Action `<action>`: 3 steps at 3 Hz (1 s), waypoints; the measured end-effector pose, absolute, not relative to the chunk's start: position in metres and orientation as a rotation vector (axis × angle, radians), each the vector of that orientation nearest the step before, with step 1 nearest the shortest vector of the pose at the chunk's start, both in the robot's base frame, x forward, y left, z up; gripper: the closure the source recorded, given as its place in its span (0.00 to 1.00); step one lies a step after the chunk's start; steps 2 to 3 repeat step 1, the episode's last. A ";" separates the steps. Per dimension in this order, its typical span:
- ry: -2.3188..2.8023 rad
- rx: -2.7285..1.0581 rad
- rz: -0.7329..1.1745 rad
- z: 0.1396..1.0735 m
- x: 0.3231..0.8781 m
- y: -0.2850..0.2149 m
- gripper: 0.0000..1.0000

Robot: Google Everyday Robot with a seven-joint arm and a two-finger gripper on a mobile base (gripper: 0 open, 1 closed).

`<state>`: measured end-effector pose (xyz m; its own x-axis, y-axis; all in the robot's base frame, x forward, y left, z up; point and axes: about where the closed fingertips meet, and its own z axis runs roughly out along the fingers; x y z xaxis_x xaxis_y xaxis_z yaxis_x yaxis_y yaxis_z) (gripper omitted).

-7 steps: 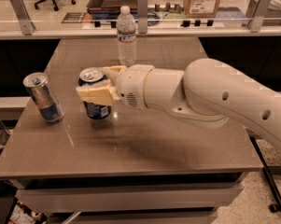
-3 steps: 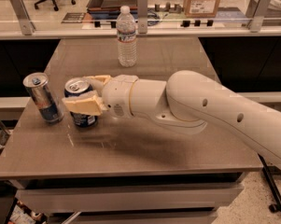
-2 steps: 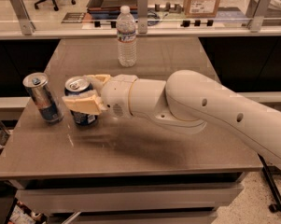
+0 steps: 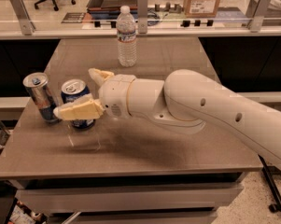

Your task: Move pepsi can near redbull can

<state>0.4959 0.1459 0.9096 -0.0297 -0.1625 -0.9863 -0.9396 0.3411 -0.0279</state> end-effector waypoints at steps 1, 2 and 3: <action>1.474 -1.060 0.863 0.910 0.496 0.146 0.00; 1.474 -1.060 0.863 0.910 0.496 0.146 0.00; 1.474 -1.060 0.863 0.910 0.496 0.146 0.00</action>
Offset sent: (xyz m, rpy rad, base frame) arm 0.0000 0.0000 0.0000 0.0000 0.0000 0.0000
